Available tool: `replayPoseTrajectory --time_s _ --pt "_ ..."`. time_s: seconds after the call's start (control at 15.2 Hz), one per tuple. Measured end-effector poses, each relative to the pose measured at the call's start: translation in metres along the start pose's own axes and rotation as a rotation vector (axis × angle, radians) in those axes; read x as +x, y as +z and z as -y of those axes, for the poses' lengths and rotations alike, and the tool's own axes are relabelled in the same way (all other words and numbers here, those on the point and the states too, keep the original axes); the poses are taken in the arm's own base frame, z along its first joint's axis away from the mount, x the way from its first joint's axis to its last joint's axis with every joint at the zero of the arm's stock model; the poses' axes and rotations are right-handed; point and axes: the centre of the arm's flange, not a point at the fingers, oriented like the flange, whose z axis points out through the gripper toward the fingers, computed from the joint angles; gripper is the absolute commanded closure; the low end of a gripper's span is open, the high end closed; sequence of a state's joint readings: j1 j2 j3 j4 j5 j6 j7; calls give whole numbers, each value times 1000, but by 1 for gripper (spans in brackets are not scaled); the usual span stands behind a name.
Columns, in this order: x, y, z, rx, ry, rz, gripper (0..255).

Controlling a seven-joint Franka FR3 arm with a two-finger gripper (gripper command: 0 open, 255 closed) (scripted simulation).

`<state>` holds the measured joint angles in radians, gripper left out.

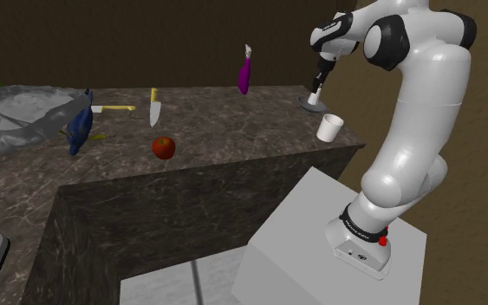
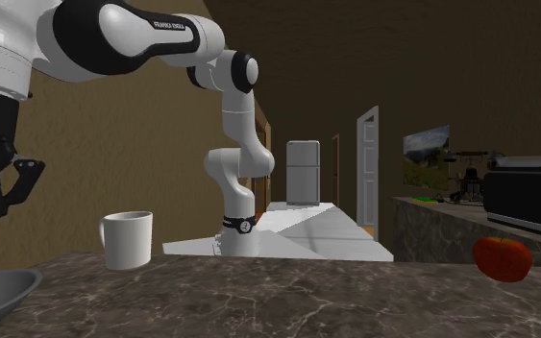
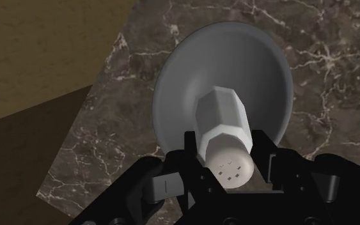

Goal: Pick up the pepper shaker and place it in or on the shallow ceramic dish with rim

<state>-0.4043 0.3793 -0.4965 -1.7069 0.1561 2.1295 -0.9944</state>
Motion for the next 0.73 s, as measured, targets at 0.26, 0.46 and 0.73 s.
replayPoseTrajectory --time_s 0.26,0.46,0.73 --pt "0 1 0 0 0 0 255" --pt "0 1 0 0 0 0 0" --pt "0 1 0 0 0 0 0"
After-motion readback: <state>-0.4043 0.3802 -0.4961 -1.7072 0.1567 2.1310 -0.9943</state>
